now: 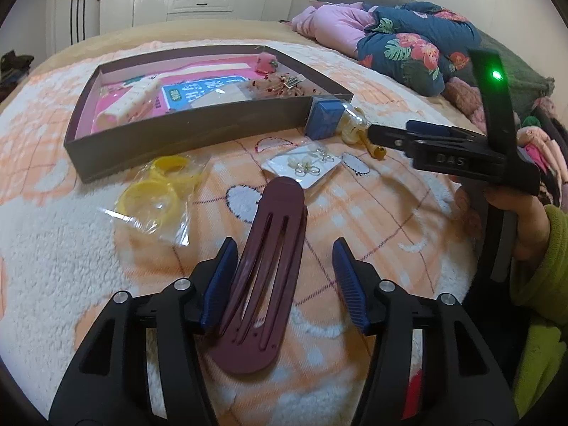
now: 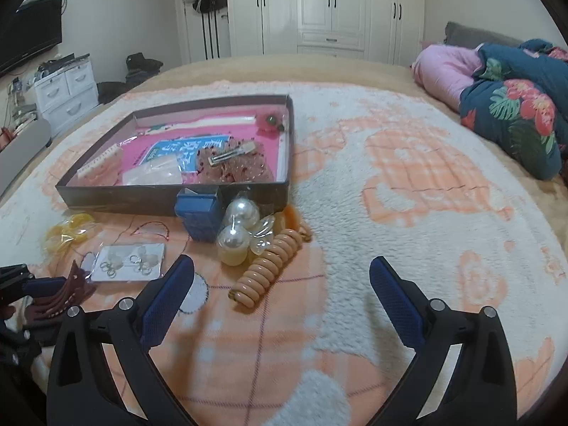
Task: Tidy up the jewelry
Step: 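Grasp the maroon hair clip with left gripper while right grasps the orange coiled hair tie, then carry the maroon clip into the box with left while right carries the coiled tie in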
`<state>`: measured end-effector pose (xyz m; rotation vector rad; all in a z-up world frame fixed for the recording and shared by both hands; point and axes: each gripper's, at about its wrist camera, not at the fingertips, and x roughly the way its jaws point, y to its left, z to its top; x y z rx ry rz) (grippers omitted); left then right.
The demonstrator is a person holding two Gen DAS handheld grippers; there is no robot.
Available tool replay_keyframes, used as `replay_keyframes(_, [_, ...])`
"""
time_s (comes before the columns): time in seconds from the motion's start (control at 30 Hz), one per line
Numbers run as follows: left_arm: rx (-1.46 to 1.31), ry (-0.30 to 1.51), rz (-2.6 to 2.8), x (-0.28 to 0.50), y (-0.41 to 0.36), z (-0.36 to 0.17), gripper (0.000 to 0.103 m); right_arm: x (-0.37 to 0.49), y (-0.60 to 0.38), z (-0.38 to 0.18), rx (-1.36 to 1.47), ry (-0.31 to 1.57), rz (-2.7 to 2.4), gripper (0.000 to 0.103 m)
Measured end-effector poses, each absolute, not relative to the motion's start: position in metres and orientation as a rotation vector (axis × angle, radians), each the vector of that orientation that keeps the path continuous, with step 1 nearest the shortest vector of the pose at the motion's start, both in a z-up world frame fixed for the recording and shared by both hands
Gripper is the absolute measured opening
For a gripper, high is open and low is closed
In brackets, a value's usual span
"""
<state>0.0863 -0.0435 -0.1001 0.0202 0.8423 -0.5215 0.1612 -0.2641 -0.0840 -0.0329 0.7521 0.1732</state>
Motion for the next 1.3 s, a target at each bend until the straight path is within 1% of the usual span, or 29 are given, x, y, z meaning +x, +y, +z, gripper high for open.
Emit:
replay_keyframes(0.07, [0.027,0.838,-0.518,0.089,-0.046,-0.101,0.049,0.168,-0.259,-0.091,-0.056,0.785,0.162,0.076])
replay_keyframes(0.17, [0.031,0.833,-0.514,0.092,-0.049,-0.103,0.048,0.173,-0.261,-0.099,-0.049,0.820,0.148,0.070])
replay_keyframes(0.2, [0.042,0.829,-0.503,0.093,-0.050,-0.104,0.044,0.174,-0.261,-0.101,-0.048,0.822,0.145,0.067])
replay_keyframes(0.27, [0.061,0.825,-0.487,0.093,-0.051,-0.105,0.037,0.172,-0.264,-0.101,-0.049,0.820,0.146,0.054])
replay_keyframes(0.3, [0.066,0.824,-0.485,0.094,-0.051,-0.105,0.032,0.170,-0.265,-0.101,-0.050,0.817,0.149,0.050])
replay_keyframes(0.33, [0.070,0.822,-0.484,0.093,-0.051,-0.105,0.029,0.168,-0.267,-0.101,-0.053,0.814,0.152,0.040])
replay_keyframes(0.37, [0.070,0.822,-0.485,0.093,-0.050,-0.105,0.028,0.165,-0.269,-0.101,-0.056,0.809,0.153,0.030])
replay_keyframes(0.43, [0.065,0.823,-0.487,0.092,-0.049,-0.104,0.028,0.161,-0.276,-0.101,-0.045,0.809,0.156,0.017])
replay_keyframes(0.5, [0.068,0.821,-0.494,0.090,-0.049,-0.103,0.025,0.156,-0.282,-0.100,-0.024,0.809,0.167,0.017])
replay_keyframes(0.83, [0.048,0.805,-0.522,0.079,-0.046,-0.098,0.024,0.128,-0.298,-0.087,0.023,0.774,0.169,0.017])
replay_keyframes(1.0, [0.048,0.781,-0.526,0.075,-0.046,-0.092,0.024,0.115,-0.303,-0.074,0.041,0.724,0.174,0.017])
replay_keyframes(1.3, [0.024,0.727,-0.512,0.071,-0.038,-0.075,0.024,0.099,-0.281,-0.046,0.008,0.659,0.244,0.017])
